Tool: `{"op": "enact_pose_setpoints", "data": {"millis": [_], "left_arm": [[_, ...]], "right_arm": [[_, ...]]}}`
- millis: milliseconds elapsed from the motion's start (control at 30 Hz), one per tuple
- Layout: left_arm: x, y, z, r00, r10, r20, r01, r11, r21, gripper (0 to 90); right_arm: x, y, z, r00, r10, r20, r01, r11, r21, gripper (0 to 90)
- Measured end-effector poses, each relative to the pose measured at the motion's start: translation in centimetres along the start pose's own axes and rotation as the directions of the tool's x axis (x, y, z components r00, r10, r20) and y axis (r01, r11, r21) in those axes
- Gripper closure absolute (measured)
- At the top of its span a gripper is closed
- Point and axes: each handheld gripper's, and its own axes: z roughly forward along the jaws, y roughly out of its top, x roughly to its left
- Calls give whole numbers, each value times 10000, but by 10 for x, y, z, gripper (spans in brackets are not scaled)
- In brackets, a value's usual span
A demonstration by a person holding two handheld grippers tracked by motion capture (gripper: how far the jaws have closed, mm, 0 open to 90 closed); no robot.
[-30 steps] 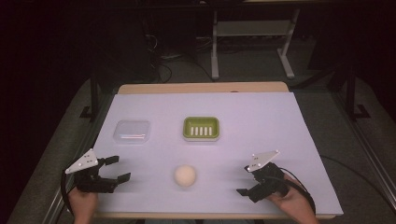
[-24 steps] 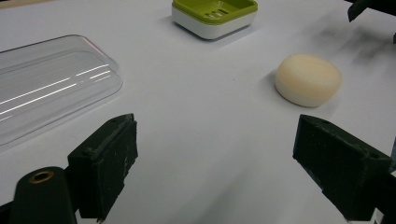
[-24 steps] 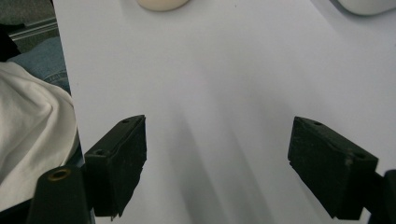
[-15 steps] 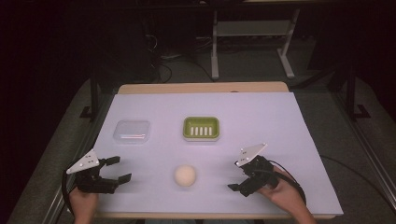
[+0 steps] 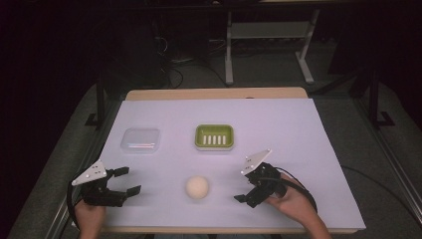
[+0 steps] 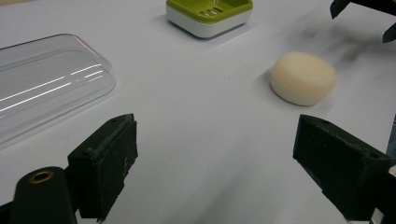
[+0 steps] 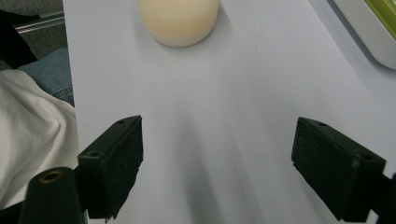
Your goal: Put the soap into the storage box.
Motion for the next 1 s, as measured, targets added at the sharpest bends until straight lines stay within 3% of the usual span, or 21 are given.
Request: {"op": "enact_pose_setpoints", "data": {"millis": [300, 433, 567, 1000], "left_arm": [[1, 0, 0, 10000, 21, -3, -21, 10000, 20, 132], [0, 0, -1, 10000, 14, -12, -14, 10000, 2, 132], [0, 0, -1, 10000, -33, -36, 33, 10000, -21, 131], [1, 0, -1, 10000, -48, -42, 48, 10000, -32, 132]], "right_arm": [[0, 13, 7, 9999, -127, 109, 126, 9999, 89, 145], [-1, 24, 14, 9990, -427, -99, 429, 9989, 183, 138], [0, 33, 20, 9989, -369, -293, 377, 9989, 283, 138], [3, 58, 36, 9953, -833, -494, 861, 9946, 585, 139]]}}
